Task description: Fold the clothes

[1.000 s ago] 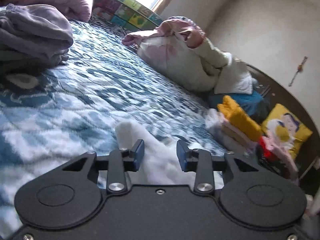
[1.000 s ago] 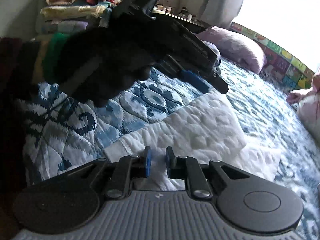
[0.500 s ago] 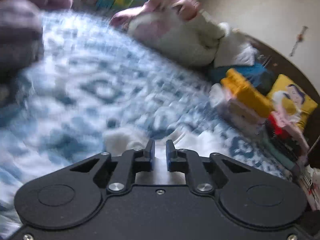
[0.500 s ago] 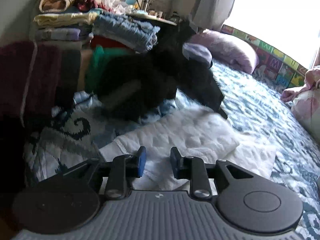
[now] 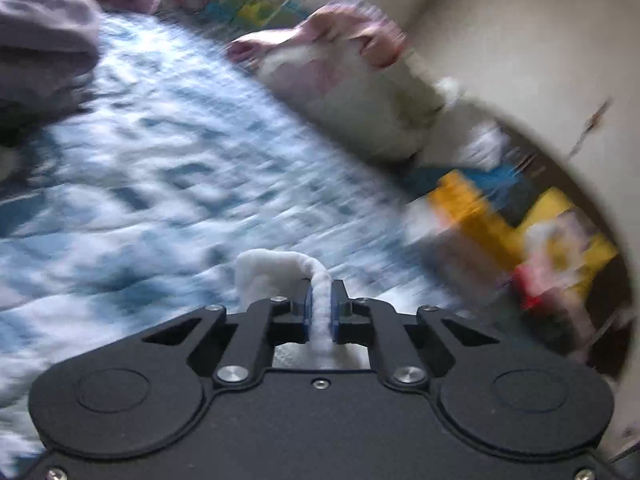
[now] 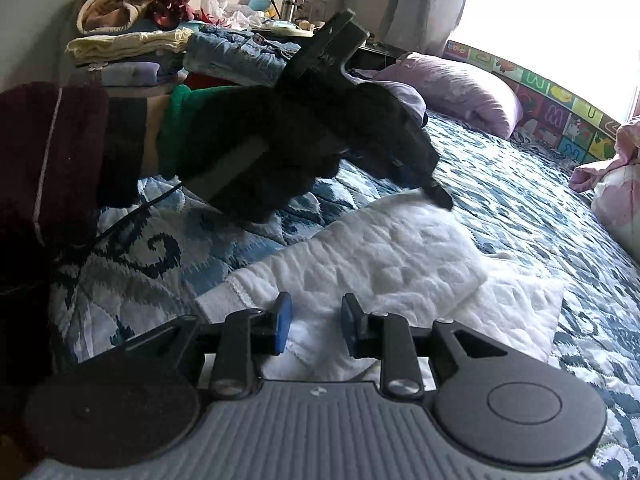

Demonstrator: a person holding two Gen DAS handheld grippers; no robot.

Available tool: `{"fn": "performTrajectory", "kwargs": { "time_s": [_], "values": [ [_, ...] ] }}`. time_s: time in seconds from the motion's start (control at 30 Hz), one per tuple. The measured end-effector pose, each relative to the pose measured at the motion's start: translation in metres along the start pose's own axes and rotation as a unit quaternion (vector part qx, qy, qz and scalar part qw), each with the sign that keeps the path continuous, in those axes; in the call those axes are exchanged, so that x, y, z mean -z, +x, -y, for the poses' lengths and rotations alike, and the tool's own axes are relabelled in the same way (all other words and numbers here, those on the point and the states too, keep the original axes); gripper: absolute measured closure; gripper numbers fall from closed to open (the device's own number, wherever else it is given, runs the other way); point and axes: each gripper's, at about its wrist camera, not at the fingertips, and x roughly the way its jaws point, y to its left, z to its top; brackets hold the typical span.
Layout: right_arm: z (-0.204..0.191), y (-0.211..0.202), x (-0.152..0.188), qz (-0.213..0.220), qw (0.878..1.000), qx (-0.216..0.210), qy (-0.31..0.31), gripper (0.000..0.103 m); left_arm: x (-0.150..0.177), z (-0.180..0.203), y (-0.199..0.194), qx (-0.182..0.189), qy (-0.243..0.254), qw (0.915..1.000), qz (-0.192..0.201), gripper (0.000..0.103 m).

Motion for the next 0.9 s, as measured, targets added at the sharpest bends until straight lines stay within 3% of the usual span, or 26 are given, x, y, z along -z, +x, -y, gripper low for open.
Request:
{"fn": "performTrajectory", "kwargs": {
  "time_s": [0.1,0.3,0.7,0.9],
  "values": [
    [-0.001,0.001,0.0,0.001,1.0,0.0,-0.001,0.074,0.005,-0.012,0.009,-0.042,-0.007,0.9988,-0.024,0.097],
    [-0.006,0.0,-0.007,0.006,1.0,0.003,-0.018,0.074,0.009,-0.023,0.02,-0.075,-0.036,0.9954,-0.048,0.093],
    [0.01,0.005,0.001,-0.048,0.997,-0.053,0.008,0.073,0.008,-0.045,0.008,-0.07,-0.124,0.9897,-0.012,0.093],
    [0.014,-0.002,-0.001,-0.062,0.996,-0.057,0.002,0.074,0.008,-0.045,0.009,-0.07,-0.123,0.9898,-0.017,0.092]
  ]
}}
